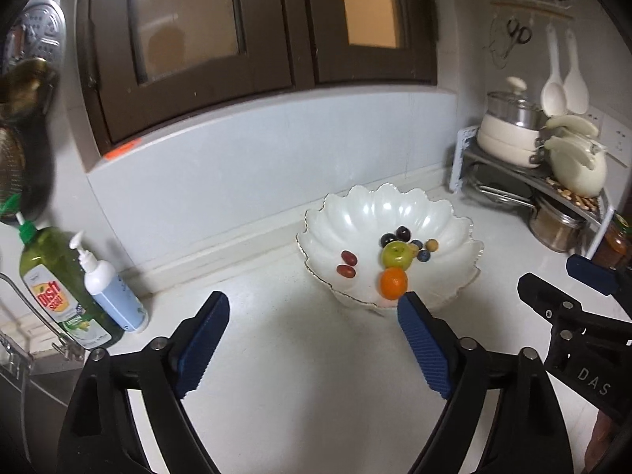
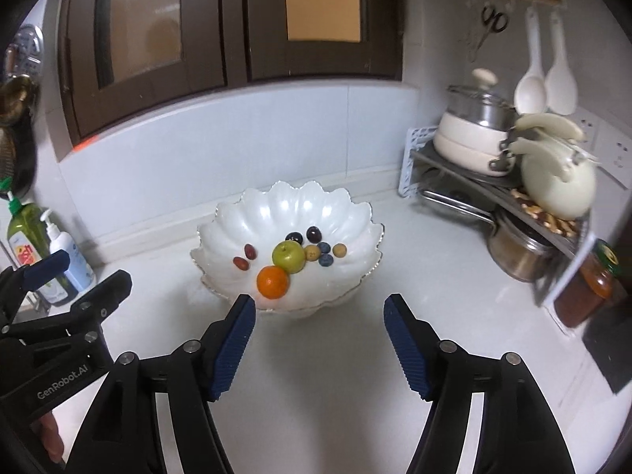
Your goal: Organize fruits
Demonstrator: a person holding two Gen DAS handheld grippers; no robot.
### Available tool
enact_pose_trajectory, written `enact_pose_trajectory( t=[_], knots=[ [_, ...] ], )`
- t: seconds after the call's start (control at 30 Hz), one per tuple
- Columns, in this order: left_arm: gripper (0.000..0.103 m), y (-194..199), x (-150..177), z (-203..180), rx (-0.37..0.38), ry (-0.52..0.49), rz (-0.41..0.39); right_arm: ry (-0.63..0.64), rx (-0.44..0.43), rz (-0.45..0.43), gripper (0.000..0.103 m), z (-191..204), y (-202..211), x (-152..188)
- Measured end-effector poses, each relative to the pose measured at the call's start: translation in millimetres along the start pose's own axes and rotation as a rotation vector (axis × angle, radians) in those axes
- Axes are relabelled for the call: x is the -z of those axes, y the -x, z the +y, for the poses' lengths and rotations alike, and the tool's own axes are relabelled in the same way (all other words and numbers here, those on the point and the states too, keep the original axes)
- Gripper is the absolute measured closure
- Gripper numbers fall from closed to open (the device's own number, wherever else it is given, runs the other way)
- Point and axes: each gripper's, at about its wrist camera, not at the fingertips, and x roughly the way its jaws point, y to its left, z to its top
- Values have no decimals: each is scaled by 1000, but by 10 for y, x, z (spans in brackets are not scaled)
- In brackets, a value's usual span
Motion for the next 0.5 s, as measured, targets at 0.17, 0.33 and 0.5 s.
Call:
enact_pose_trajectory(
  t=[0.17,0.33,0.5],
  knots=[
    [9,391,161,24,-2,-8,-74,-11,-8,-60,31,40,394,155],
    [7,738,306,27,8,10,-115,-12,7,-118,27,63,768,314],
    [7,1148,495,-44,10,21,-161,-13,24,-163,27,27,1146,500]
  ],
)
